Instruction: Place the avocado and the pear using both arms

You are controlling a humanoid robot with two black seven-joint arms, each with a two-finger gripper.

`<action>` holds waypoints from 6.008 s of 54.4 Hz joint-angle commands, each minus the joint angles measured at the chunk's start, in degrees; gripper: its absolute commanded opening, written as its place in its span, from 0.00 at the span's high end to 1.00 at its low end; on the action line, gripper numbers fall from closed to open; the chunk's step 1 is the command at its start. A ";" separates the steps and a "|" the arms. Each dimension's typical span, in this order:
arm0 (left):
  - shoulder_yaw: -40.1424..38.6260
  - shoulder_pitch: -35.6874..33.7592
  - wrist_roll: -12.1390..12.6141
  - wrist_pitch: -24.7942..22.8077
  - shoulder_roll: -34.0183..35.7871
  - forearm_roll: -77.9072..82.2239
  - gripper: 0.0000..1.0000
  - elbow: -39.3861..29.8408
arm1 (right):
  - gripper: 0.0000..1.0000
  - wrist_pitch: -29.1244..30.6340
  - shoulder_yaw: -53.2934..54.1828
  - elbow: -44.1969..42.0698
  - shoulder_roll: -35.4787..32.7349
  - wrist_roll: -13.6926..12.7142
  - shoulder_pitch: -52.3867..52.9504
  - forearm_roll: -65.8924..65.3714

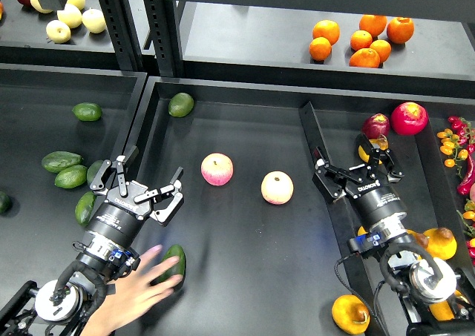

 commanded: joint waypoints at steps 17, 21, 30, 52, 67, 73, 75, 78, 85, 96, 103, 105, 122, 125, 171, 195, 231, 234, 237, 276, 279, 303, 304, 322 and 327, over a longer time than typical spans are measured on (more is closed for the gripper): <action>-0.14 0.02 0.00 -0.17 0.00 0.09 0.00 -0.65 | 0.00 0.01 -0.02 0.12 0.00 0.00 0.11 -0.09; -0.05 0.10 0.00 -0.17 0.00 0.09 0.00 -0.74 | 0.00 0.01 -0.02 0.20 0.00 0.00 -0.07 -0.09; -0.05 0.37 0.00 -0.17 0.00 0.09 0.00 -0.74 | 0.00 0.01 -0.02 0.20 0.00 0.00 -0.15 -0.09; -0.05 0.37 0.00 -0.08 0.00 0.09 0.00 -0.65 | 0.00 0.01 -0.37 0.20 0.00 0.00 -0.24 -0.09; 0.03 0.37 0.00 -0.08 0.00 0.09 0.00 -0.65 | 0.00 0.01 -0.63 0.20 0.00 0.00 -0.24 -0.18; -0.05 0.45 0.00 -0.08 0.00 0.09 0.00 -0.65 | 0.00 0.01 -0.63 0.20 0.00 0.00 -0.33 -0.18; -0.05 0.37 0.00 -0.08 0.00 0.09 0.00 -0.65 | 0.00 0.01 -0.63 0.20 0.00 0.00 -0.33 -0.18; -0.05 0.37 0.00 -0.08 0.00 0.09 0.00 -0.65 | 0.00 0.01 -0.63 0.20 0.00 0.00 -0.33 -0.18; -0.05 0.37 0.00 -0.17 0.00 0.09 0.00 -0.65 | 0.00 0.01 -0.54 0.20 0.00 0.00 -0.33 -0.09; -0.05 0.45 0.26 -0.34 0.00 0.09 0.00 -0.65 | 0.00 0.01 -0.54 0.20 0.00 0.00 -0.42 -0.18; -0.23 0.54 0.61 -0.52 0.00 0.09 0.00 -0.56 | 0.00 0.01 -0.54 0.20 0.00 0.00 -0.42 -0.18; -0.32 0.54 0.61 -0.43 0.00 0.00 0.00 -0.47 | 0.00 0.01 -0.63 0.20 0.00 0.00 -0.42 -0.09; -0.05 -0.69 8.08 -1.04 0.00 0.18 0.00 -0.03 | 0.00 0.01 -0.45 0.29 0.00 0.00 -0.51 -0.18; 0.12 -1.91 9.75 -1.66 0.00 0.35 0.00 0.05 | 0.00 0.01 -0.37 0.29 0.00 0.00 -0.51 -0.18; 32.90 -36.10 17.01 -1.89 33.04 3.52 0.00 2.95 | 0.00 -0.78 -0.10 0.20 0.00 0.00 0.81 -0.35; 61.47 -60.89 17.01 -1.89 35.68 13.18 0.00 7.17 | 0.00 -5.79 0.34 0.20 0.00 0.00 5.03 -0.62; 82.56 -72.05 17.01 -1.89 26.55 34.89 0.00 12.89 | 0.00 -7.38 0.42 -0.50 0.00 0.09 10.22 -3.60; 83.61 -72.58 17.01 -1.89 25.58 35.86 0.00 12.89 | 0.00 -7.29 0.42 -0.50 0.00 0.09 10.30 -3.60; 84.93 -72.93 17.01 -1.89 24.44 37.00 0.00 12.80 | 0.00 -7.29 0.42 -0.50 0.00 0.09 10.30 -3.60; 94.60 -72.41 17.01 -1.89 13.01 40.43 0.00 16.58 | 0.00 -7.20 0.43 -0.50 0.00 0.09 10.57 -3.52; 95.30 -72.32 17.01 -1.89 11.87 40.43 0.01 17.45 | 0.00 -7.20 0.51 -0.41 0.00 0.09 10.57 -3.52; 98.56 -70.21 17.01 -1.89 8.61 40.96 0.01 20.53 | 0.00 -7.11 0.51 -0.24 0.00 0.09 10.57 -3.52; 98.56 -70.12 17.01 -1.89 8.35 40.96 0.01 20.62 | 0.00 -7.11 0.51 -0.24 0.00 0.09 10.57 -3.60; 98.56 -68.10 17.01 -1.89 5.54 40.96 0.01 22.38 | 0.00 -7.11 0.51 -0.24 0.00 0.09 10.57 -3.60; 98.65 -67.66 17.01 -1.89 5.01 41.05 0.01 22.64 | 0.00 -7.11 0.51 -0.24 0.00 0.09 10.57 -3.60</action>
